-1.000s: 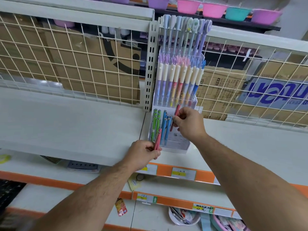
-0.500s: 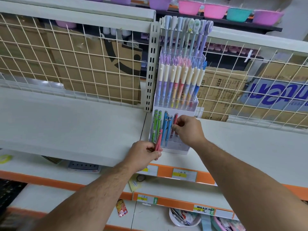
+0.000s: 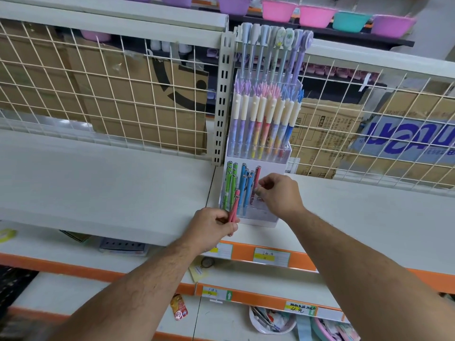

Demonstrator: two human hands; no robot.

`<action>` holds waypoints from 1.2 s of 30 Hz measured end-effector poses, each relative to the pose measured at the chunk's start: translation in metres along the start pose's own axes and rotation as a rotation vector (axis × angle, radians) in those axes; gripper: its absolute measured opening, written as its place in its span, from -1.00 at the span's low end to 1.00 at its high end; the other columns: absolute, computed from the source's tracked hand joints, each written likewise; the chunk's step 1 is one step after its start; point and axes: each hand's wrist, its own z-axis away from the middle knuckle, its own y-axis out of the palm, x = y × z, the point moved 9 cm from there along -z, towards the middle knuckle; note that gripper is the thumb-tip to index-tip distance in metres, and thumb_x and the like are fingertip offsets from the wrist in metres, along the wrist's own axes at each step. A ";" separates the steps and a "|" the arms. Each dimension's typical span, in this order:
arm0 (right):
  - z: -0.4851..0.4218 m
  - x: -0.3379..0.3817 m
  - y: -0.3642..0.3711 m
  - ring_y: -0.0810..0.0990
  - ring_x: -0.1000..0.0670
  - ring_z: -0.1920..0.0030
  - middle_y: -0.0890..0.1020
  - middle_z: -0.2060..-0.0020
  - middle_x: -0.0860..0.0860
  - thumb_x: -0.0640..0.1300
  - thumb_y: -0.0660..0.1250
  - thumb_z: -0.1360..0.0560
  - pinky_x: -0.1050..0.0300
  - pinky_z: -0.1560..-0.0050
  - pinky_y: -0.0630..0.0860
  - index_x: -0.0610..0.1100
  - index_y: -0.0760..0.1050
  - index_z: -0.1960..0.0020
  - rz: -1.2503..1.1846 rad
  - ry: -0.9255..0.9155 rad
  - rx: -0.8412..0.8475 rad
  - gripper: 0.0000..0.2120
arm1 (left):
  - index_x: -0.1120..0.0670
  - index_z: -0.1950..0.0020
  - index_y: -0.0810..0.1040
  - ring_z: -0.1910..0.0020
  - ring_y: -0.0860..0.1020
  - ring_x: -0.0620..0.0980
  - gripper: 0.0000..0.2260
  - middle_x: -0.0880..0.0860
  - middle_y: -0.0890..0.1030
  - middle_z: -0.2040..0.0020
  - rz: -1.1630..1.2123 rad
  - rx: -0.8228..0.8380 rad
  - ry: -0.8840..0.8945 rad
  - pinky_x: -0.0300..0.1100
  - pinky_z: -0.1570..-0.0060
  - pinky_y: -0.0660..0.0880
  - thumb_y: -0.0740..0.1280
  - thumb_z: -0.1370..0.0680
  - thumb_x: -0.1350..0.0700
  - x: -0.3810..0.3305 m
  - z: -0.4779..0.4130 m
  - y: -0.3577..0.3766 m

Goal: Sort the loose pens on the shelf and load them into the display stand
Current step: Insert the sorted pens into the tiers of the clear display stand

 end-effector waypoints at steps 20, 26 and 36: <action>0.062 0.021 0.032 0.54 0.11 0.37 0.66 0.28 -0.07 -0.28 0.45 -0.50 0.32 0.34 0.45 -0.22 0.63 0.11 -0.267 -0.118 0.256 -0.98 | -0.12 0.22 0.66 0.36 0.55 -0.25 -0.81 -0.19 0.61 0.39 -0.070 0.033 0.063 -0.36 0.31 0.47 0.47 -0.51 0.16 -0.001 -0.004 0.002; 0.038 0.018 -0.028 0.60 0.04 0.35 0.67 0.31 -0.04 -0.21 0.46 -0.51 0.13 0.31 0.50 -0.13 0.64 0.10 -0.313 -0.045 -0.002 -0.97 | -0.11 0.01 0.71 -0.01 0.66 -0.14 -0.91 -0.11 0.71 0.02 -0.007 0.039 0.043 -0.18 -0.11 0.59 0.46 -0.53 0.08 0.004 -0.005 0.004; 0.016 0.028 -0.042 0.67 -0.12 0.18 0.64 0.27 -0.04 -0.20 0.47 -0.50 -0.01 0.14 0.63 -0.04 0.49 0.20 -0.184 -0.060 -0.132 -0.81 | -0.10 0.07 0.68 0.05 0.67 -0.21 -0.88 -0.13 0.71 0.00 0.049 0.027 0.045 -0.25 -0.06 0.60 0.44 -0.55 0.14 0.003 -0.005 0.003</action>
